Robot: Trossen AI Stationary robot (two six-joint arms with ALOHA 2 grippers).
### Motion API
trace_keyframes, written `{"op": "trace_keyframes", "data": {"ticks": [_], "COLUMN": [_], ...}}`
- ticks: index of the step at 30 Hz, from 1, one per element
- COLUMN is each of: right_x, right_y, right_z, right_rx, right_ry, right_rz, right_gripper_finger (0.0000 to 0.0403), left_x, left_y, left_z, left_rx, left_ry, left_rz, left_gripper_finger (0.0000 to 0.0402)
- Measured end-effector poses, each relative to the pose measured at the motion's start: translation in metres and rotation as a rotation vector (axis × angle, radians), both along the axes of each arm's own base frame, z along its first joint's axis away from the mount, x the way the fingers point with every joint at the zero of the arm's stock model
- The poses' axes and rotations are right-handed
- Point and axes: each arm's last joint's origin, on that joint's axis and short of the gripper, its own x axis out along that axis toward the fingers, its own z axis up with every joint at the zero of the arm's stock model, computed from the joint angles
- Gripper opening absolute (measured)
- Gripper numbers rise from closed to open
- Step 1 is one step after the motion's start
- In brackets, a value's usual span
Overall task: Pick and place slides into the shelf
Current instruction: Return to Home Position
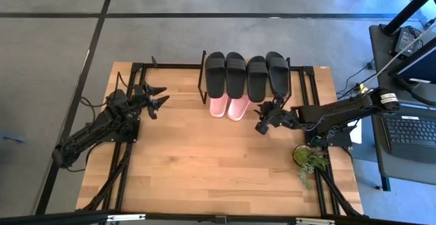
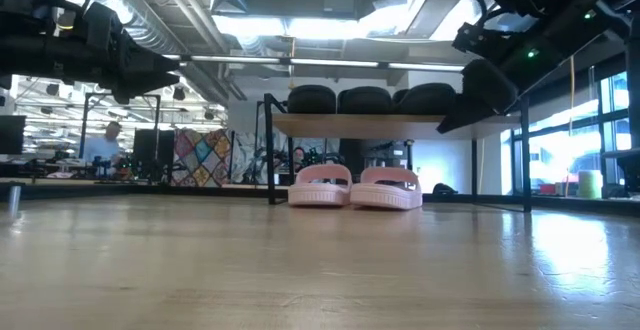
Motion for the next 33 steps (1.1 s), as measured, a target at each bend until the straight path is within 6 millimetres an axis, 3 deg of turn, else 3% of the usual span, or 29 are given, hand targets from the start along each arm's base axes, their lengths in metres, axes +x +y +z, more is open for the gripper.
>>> {"op": "trace_keyframes", "data": {"ticks": [4, 10, 17, 29, 33], "right_x": [-0.015, -0.049, -0.077, -0.107, -0.116], "right_y": [-0.004, -0.008, -0.008, -0.01, -0.011], "right_z": [0.009, 0.01, 0.004, 0.014, 0.013], "right_rx": [0.015, 0.017, 0.024, -0.001, -0.003], "right_ry": [-0.005, -0.163, -0.355, -0.519, -0.52], "right_rz": [-0.029, -0.027, 0.132, 0.349, 0.348], "right_gripper_finger": [0.012, 0.012, 0.012, 0.012, 0.012], "left_x": [0.0, 0.0, 0.0, -0.001, -0.001], "left_y": [0.0, 0.0, 0.0, 0.002, 0.002], "left_z": [0.0, 0.0, 0.0, 0.0, 0.0], "left_rx": [0.0, 0.0, 0.003, -0.001, -0.003], "left_ry": [0.0, 0.001, 0.002, 0.002, 0.004], "left_rz": [0.0, 0.0, 0.004, 0.061, 0.062], "left_gripper_finger": [0.0208, 0.0208, 0.0208, 0.0208, 0.0208]}}
